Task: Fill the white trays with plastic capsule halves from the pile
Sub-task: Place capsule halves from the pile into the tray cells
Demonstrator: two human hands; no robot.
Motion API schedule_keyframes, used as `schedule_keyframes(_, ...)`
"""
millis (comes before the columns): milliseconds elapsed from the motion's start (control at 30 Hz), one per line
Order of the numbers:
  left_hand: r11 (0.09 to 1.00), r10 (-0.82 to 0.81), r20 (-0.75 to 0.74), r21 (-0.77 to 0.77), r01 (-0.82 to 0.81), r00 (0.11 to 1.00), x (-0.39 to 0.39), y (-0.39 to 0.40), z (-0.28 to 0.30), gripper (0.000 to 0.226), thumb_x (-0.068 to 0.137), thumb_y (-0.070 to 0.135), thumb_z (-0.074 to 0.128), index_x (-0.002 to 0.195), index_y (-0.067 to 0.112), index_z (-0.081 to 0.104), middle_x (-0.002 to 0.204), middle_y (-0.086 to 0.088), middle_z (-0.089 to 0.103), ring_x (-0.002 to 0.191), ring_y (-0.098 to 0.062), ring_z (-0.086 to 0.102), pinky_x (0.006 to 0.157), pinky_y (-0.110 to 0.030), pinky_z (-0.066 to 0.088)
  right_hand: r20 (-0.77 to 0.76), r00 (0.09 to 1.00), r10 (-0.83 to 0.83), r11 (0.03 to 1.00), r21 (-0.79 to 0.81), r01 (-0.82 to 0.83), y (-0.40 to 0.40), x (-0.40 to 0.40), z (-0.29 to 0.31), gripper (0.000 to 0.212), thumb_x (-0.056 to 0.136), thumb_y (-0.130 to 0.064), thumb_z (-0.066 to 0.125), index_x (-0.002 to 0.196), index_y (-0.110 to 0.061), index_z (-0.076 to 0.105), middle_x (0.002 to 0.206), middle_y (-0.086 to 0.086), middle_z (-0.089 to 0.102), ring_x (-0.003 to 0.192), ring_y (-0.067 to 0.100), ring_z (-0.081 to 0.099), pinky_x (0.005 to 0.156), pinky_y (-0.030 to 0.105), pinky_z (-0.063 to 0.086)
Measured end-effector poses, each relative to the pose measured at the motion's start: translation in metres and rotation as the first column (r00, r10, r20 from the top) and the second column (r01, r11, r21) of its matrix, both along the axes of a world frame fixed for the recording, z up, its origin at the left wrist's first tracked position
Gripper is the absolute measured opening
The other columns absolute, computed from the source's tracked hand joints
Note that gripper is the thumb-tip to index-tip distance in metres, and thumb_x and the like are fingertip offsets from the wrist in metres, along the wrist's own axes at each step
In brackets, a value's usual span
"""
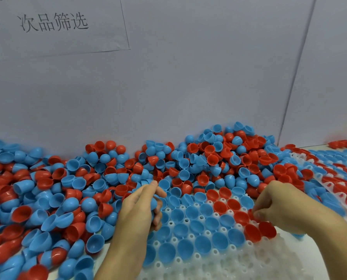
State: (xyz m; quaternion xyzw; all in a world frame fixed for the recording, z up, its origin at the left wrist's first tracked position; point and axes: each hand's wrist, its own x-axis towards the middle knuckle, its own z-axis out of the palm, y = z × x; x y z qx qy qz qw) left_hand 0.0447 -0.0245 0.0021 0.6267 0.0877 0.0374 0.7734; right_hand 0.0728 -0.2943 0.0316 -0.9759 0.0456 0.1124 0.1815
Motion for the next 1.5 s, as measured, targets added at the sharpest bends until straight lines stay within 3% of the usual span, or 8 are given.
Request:
schedule_keyframes(267, 0.999, -0.004, 0.006, -0.041, 0.004, 1.000, -0.003, -0.003, 0.003, 0.045, 0.099, 0.033, 0.050, 0.060, 0.021, 0.070, 0.059, -0.002, 0.048, 0.050, -0.011, 0.042, 0.046, -0.026, 0.037, -0.004, 1.000, -0.015, 1.000, 0.003, 0.015, -0.001, -0.001, 0.002, 0.025, 0.083, -0.015, 0.079, 0.066, -0.033, 0.074, 0.081, -0.014, 0.072, 0.071, 0.006, 0.070, 0.067, 0.019, 0.060)
schedule_keyframes(567, 0.960, -0.076, 0.008, -0.271, 0.075, 0.997, -0.007, -0.004, 0.005, 0.035, 0.098, 0.015, 0.038, 0.090, 0.001, 0.069, 0.077, -0.006, 0.055, 0.070, -0.017, 0.041, 0.060, -0.033, 0.037, 0.153, 0.987, 0.043, 0.999, 0.019, -0.047, 0.001, -0.007, 0.014, 0.015, 0.090, -0.022, 0.072, 0.082, -0.035, 0.075, 0.081, -0.019, 0.070, 0.069, 0.000, 0.068, 0.062, 0.014, 0.056)
schedule_keyframes(700, 0.997, -0.004, -0.040, -0.077, 0.001, 0.999, -0.003, -0.006, -0.001, 0.034, 0.101, 0.001, 0.043, 0.098, 0.008, 0.076, 0.094, -0.009, 0.067, 0.078, -0.019, 0.054, 0.069, -0.034, 0.051, 0.329, 0.931, 0.156, 0.963, 0.159, -0.218, 0.027, -0.013, 0.030, 0.011, 0.090, -0.035, 0.068, 0.086, -0.044, 0.070, 0.080, -0.023, 0.068, 0.073, -0.012, 0.064, 0.065, 0.016, 0.056)
schedule_keyframes(833, 0.980, 0.012, 0.015, 0.199, -0.015, 1.000, -0.004, -0.008, -0.004, 0.020, 0.097, 0.010, 0.063, 0.108, 0.025, 0.070, 0.101, 0.004, 0.072, 0.078, -0.013, 0.071, 0.091, -0.040, 0.058, 0.422, 0.877, 0.230, 0.852, 0.349, -0.391, 0.077, -0.021, 0.033, 0.008, 0.089, -0.037, 0.068, 0.090, -0.045, 0.069, 0.084, -0.019, 0.069, 0.079, -0.003, 0.066, 0.070, 0.015, 0.056)
schedule_keyframes(1033, 0.960, -0.073, 0.130, 0.277, 0.034, 0.989, -0.008, 0.000, 0.006, 0.019, 0.083, 0.012, 0.079, 0.101, 0.015, 0.072, 0.087, -0.001, 0.077, 0.075, -0.014, 0.074, 0.069, -0.020, 0.057, 0.515, 0.817, 0.259, 0.813, 0.341, -0.473, 0.116, -0.020, 0.010, 0.022, 0.095, -0.023, 0.062, 0.106, -0.042, 0.067, 0.104, -0.022, 0.066, 0.096, -0.009, 0.060, 0.081, 0.012, 0.050)
schedule_keyframes(1200, 0.978, -0.051, 0.129, 0.205, 0.023, 0.990, -0.009, 0.003, 0.010, 0.026, 0.080, 0.025, 0.078, 0.103, 0.019, 0.068, 0.085, -0.005, 0.078, 0.074, -0.017, 0.075, 0.071, -0.023, 0.057, 0.550, 0.805, 0.221, 0.790, 0.384, -0.479, 0.115, -0.020, 0.008, 0.021, 0.090, -0.027, 0.068, 0.095, -0.047, 0.063, 0.083, -0.015, 0.068, 0.074, 0.001, 0.067, 0.064, 0.020, 0.057)
schedule_keyframes(1333, 0.975, -0.056, 0.122, 0.222, 0.028, 0.991, -0.012, 0.010, 0.015, 0.024, 0.080, 0.036, 0.074, 0.098, 0.020, 0.075, 0.081, -0.005, 0.077, 0.073, -0.018, 0.075, 0.080, -0.032, 0.060, 0.524, 0.808, 0.270, 0.765, 0.392, -0.510, 0.119, -0.025, 0.012, 0.028, 0.090, -0.021, 0.067, 0.093, -0.048, 0.059, 0.086, -0.013, 0.069, 0.052, 0.016, 0.065, 0.052, 0.036, 0.059)
schedule_keyframes(1500, 0.963, -0.040, 0.171, 0.269, -0.008, 0.985, -0.024, 0.021, 0.030, 0.032, 0.081, 0.039, 0.073, 0.097, 0.011, 0.073, 0.073, -0.006, 0.075, 0.060, -0.016, 0.069, 0.062, -0.025, 0.058, 0.502, 0.798, 0.334, 0.721, 0.409, -0.559, 0.126, -0.034, 0.023, 0.040, 0.087, -0.019, 0.074, 0.098, -0.051, 0.053, 0.088, -0.023, 0.070, 0.060, 0.006, 0.068, 0.053, 0.017, 0.052)
